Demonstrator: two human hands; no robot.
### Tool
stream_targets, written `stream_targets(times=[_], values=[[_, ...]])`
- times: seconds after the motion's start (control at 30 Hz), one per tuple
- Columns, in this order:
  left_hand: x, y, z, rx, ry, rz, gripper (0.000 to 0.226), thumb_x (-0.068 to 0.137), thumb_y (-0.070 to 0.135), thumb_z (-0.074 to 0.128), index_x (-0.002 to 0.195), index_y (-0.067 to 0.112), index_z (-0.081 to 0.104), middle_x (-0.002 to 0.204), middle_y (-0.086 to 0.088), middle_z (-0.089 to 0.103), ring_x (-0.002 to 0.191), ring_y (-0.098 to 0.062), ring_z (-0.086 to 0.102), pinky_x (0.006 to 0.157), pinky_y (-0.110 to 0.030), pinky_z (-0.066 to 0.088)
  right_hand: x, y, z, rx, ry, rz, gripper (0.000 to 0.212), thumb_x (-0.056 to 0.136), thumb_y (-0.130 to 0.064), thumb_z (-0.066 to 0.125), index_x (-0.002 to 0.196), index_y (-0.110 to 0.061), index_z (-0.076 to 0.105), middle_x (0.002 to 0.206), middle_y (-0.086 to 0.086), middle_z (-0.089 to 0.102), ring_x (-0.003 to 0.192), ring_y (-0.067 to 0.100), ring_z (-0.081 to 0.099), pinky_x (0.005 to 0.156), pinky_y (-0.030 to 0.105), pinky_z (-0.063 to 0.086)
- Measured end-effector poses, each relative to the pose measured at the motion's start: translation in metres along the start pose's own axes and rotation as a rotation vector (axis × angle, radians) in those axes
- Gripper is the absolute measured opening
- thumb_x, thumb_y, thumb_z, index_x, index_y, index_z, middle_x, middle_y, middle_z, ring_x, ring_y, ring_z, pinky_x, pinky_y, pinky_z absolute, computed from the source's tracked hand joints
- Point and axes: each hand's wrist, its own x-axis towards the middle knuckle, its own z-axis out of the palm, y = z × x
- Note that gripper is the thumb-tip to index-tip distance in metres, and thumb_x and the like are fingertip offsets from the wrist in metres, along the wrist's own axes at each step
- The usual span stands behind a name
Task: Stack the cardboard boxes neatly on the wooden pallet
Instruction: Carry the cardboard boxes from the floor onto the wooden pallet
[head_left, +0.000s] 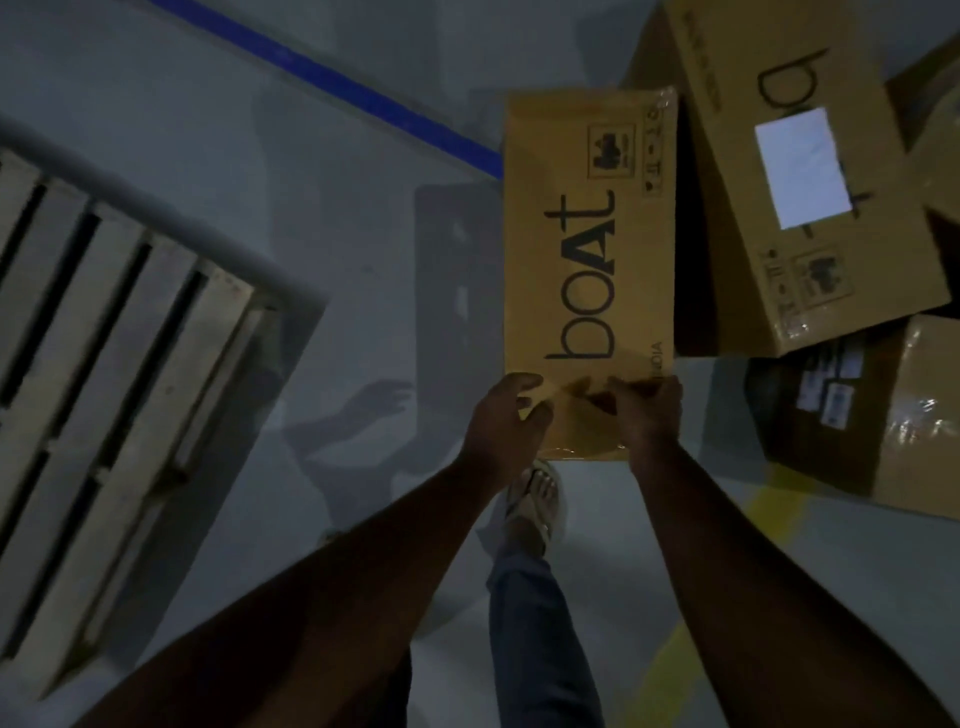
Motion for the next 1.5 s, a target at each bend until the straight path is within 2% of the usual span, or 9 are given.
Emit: stream_targets(times=[0.2,0.37,0.57,0.7,0.77,0.87,1.03,1.2,1.5], values=[[0.014,-0.023,-0.003,-0.017,0.057,-0.165,0.092,0.079,0.068,0.071,0.152,0.025,0.036,0.148,0.011,0.041,0.135,-0.011,0.042,0.111,-0.040,0.043,-0.054,0.000,-0.002,0.278,-0.036,-0.051,0.044,0.104,-0.048,0.047,0.098,-0.013,0.074,0.096,0.009,0.074,0.088,0.022,0.070,0.083,0.042,0.055],[0.033,-0.038,-0.039,0.219,0.163,-0.154,0.097,0.066,0.076,0.075,0.138,0.025,0.037,0.148,0.001,0.033,0.136,-0.027,0.037,0.108,-0.048,0.044,-0.046,0.024,0.010,0.212,-0.325,-0.091,0.025,0.103,-0.034,0.060,0.123,-0.022,0.068,0.129,0.004,0.070,0.114,0.019,0.067,0.103,0.046,0.053],[0.062,-0.059,-0.101,0.431,0.214,-0.026,0.038,0.100,0.055,0.048,0.120,0.022,0.050,0.124,-0.005,0.049,0.113,-0.035,0.058,0.082,-0.038,0.049,-0.017,0.001,0.060,0.158,-0.601,0.246,0.088,0.097,-0.057,0.061,0.164,-0.035,0.009,0.169,0.000,0.025,0.147,0.032,0.039,0.110,0.053,0.045],[0.063,-0.067,-0.111,0.458,-0.023,-0.204,0.130,0.065,0.097,0.050,0.161,0.026,-0.002,0.170,0.000,-0.007,0.156,-0.034,-0.003,0.122,-0.063,0.015,-0.026,-0.018,0.114,0.131,-0.582,0.124,0.122,0.074,-0.078,0.069,0.164,-0.033,0.002,0.168,0.008,0.028,0.148,0.040,0.038,0.112,0.054,0.042],[0.058,-0.077,-0.112,0.504,0.028,-0.157,0.138,0.064,0.092,0.060,0.159,0.028,-0.017,0.169,0.003,-0.021,0.156,-0.026,-0.015,0.122,-0.064,0.005,-0.031,-0.022,0.139,0.184,-0.545,0.094,0.148,0.049,-0.090,0.075,0.165,-0.029,0.007,0.167,0.009,0.031,0.145,0.039,0.042,0.109,0.053,0.046],[0.060,-0.094,-0.131,0.461,0.173,-0.125,0.122,0.076,0.082,0.062,0.161,0.032,-0.010,0.171,0.003,-0.007,0.157,-0.027,0.002,0.122,-0.064,0.016,-0.029,-0.020,0.158,0.205,-0.453,0.089,0.159,0.030,-0.094,0.078,0.162,-0.029,0.018,0.164,0.007,0.036,0.141,0.039,0.047,0.105,0.061,0.050],[0.067,-0.107,-0.160,0.375,0.277,-0.127,0.105,0.082,0.082,0.054,0.161,0.027,0.013,0.166,-0.003,0.027,0.147,-0.030,0.035,0.115,-0.055,0.039,-0.018,-0.016,0.146,0.203,-0.439,0.332,0.136,0.055,-0.075,0.087,0.161,-0.017,0.026,0.164,0.012,0.035,0.147,0.038,0.040,0.117,0.055,0.038],[0.054,-0.105,-0.177,0.196,0.226,-0.167,0.102,0.069,0.080,0.072,0.153,0.037,0.032,0.141,0.009,0.058,0.121,-0.020,0.061,0.094,-0.036,0.052,-0.057,0.006,0.134,0.328,-0.428,0.090,0.093,0.062,-0.058,0.090,0.142,-0.028,0.053,0.137,-0.001,0.064,0.124,0.028,0.063,0.104,0.051,0.054],[-0.108,-0.075,-0.225,-0.254,0.149,-0.200,0.084,0.076,0.066,0.080,0.147,0.040,0.046,0.130,0.013,0.066,0.113,-0.012,0.067,0.097,-0.041,0.057,-0.189,-0.039,0.018,0.403,-0.580,-0.133,0.094,0.086,-0.011,0.083,0.162,-0.028,0.030,0.160,-0.013,0.037,0.135,0.012,0.053,0.095,0.029,0.055]])
